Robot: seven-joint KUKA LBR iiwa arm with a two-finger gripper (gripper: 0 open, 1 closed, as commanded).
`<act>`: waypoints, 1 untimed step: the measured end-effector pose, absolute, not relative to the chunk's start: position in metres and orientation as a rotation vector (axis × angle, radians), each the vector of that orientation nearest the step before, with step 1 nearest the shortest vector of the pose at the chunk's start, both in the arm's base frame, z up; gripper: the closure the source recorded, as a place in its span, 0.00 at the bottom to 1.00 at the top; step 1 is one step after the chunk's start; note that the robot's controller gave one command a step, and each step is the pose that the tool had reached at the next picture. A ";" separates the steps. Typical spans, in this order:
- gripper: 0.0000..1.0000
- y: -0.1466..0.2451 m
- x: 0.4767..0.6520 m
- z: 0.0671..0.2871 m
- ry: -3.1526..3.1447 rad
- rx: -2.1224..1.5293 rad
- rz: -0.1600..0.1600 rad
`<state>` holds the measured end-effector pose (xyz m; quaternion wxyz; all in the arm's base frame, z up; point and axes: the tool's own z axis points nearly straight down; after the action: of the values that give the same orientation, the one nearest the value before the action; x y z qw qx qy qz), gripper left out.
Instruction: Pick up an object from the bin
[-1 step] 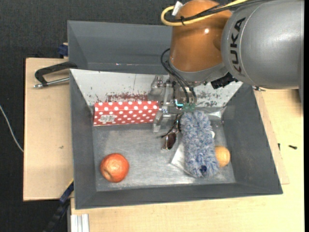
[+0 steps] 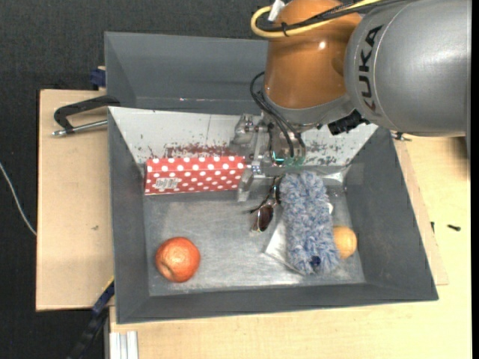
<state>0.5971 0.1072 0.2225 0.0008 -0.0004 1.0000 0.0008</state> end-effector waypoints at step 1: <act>0.00 0.040 0.567 0.170 3.121 -0.378 0.001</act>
Offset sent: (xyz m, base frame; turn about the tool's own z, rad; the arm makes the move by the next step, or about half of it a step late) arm -0.0378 -0.0865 -0.0579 -0.3440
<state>0.5668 0.0397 0.1701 -0.0011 -0.1204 0.9927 0.0002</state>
